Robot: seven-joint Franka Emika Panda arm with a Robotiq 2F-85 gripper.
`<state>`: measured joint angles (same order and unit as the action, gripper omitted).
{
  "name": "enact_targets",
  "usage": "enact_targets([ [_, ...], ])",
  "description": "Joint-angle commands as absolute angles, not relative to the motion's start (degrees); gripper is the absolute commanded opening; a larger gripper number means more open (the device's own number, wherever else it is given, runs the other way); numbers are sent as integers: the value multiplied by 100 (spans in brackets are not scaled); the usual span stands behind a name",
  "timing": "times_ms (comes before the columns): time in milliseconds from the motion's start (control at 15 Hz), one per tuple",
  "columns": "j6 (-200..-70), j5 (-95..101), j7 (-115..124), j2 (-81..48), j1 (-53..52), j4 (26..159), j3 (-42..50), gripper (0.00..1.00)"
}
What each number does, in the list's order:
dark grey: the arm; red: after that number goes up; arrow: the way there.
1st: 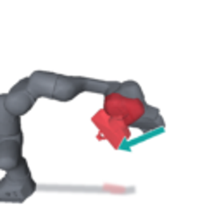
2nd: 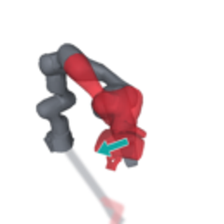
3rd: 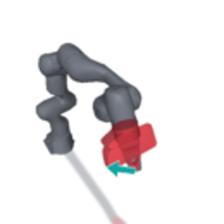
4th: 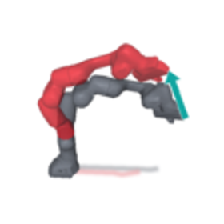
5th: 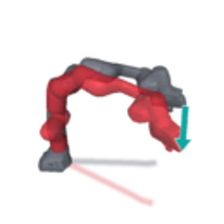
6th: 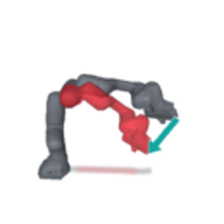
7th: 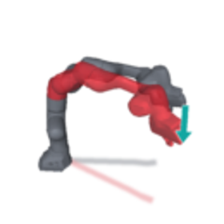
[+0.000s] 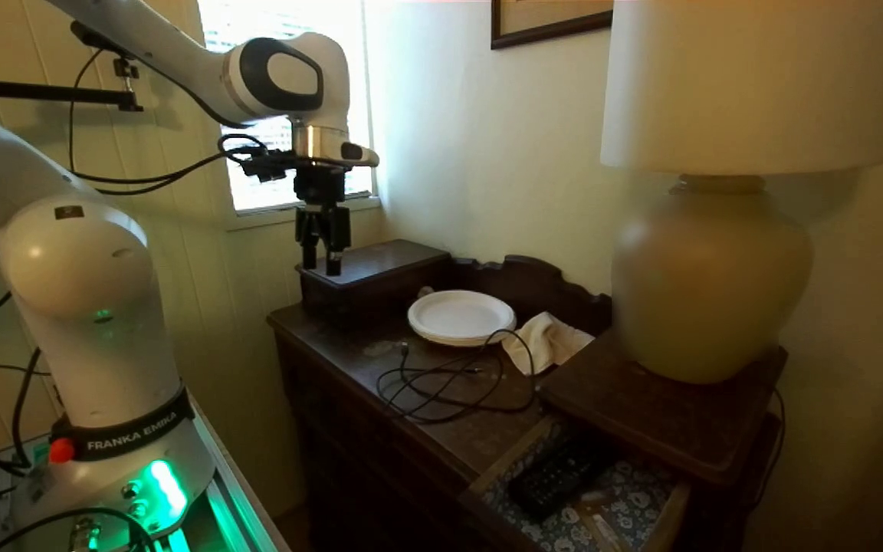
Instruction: Close the drawer completely
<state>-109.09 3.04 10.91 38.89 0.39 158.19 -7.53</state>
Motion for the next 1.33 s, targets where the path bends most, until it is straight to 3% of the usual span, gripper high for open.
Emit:
enact_targets([
  [0, -10896, 335, 1139, 3885, -15, 15813, -705, 100],
  [533, -10842, 745, 1238, 3908, 289, 15780, -636, 100],
  [1267, -11727, 1808, 538, 3035, 1283, 15795, 563, 100],
])
